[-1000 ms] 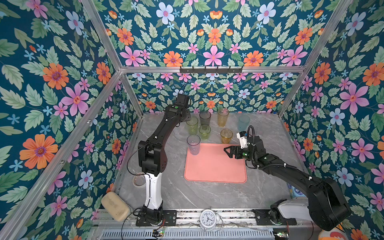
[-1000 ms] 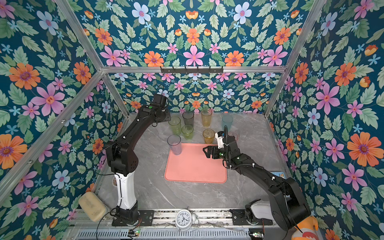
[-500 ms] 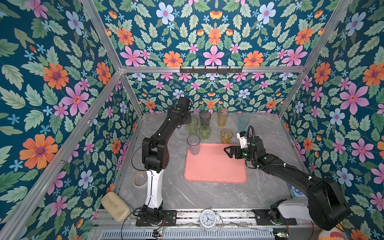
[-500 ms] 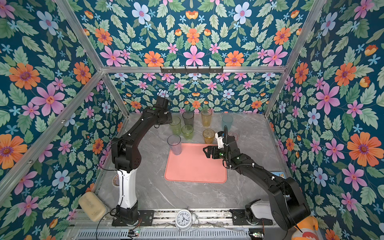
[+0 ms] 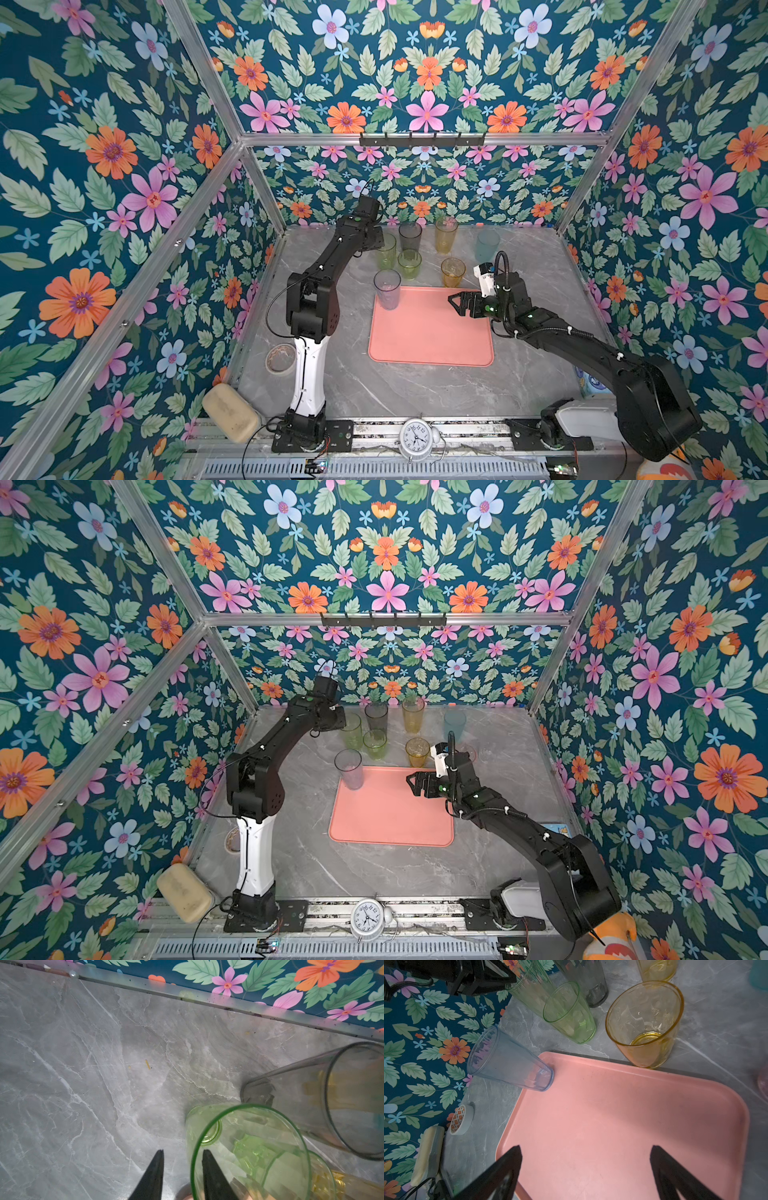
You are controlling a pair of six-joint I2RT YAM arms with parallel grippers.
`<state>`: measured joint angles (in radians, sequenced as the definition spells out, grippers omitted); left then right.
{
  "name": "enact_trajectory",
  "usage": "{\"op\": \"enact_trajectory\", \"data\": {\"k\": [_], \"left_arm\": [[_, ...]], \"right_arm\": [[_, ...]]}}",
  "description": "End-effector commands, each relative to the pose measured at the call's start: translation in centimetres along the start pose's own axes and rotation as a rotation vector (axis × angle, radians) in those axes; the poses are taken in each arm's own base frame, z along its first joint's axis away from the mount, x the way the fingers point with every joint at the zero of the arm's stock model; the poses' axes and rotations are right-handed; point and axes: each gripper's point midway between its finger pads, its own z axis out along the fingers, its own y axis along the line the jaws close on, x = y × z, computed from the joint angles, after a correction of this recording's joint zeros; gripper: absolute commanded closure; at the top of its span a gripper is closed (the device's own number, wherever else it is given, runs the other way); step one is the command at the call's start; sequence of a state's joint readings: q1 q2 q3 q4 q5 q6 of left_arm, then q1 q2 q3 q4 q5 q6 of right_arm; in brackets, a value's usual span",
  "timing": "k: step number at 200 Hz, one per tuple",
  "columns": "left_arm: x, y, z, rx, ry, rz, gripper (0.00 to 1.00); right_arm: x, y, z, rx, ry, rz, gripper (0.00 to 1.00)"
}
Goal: Place the glasses into the tray
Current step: 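Close the left gripper on the green glass's rim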
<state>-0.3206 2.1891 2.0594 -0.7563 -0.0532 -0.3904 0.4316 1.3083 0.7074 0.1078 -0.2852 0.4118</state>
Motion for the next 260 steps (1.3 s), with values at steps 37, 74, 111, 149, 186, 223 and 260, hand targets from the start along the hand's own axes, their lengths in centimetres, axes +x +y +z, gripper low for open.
{"op": "enact_trajectory", "data": {"k": [37,74,111,149,186,223,260], "left_arm": [[-0.4,-0.3,0.3,0.010,-0.013,0.011,0.72],[-0.6,-0.4,0.5,0.012,-0.017,0.012,0.75],[-0.6,-0.3,0.7,0.007,-0.014,0.017,0.80],[-0.5,-0.2,0.9,0.005,-0.010,0.023,0.82],[-0.3,-0.1,1.1,0.003,-0.003,0.029,0.85],[-0.5,0.1,0.8,-0.005,-0.011,0.030,0.88],[-0.7,0.1,0.7,-0.002,-0.015,0.028,0.90]], "right_arm": [[0.0,-0.1,0.1,0.009,0.005,-0.008,0.03],[-0.1,-0.2,0.0,0.015,-0.001,-0.012,0.03],[-0.2,-0.1,-0.2,0.015,-0.002,-0.013,0.02],[-0.1,-0.2,-0.3,0.021,-0.003,-0.016,0.02],[-0.1,-0.2,-0.3,0.022,-0.004,-0.016,0.02],[-0.2,-0.1,-0.5,0.020,-0.009,-0.018,0.02],[-0.3,-0.1,-0.6,0.021,-0.013,-0.018,0.02]]}}
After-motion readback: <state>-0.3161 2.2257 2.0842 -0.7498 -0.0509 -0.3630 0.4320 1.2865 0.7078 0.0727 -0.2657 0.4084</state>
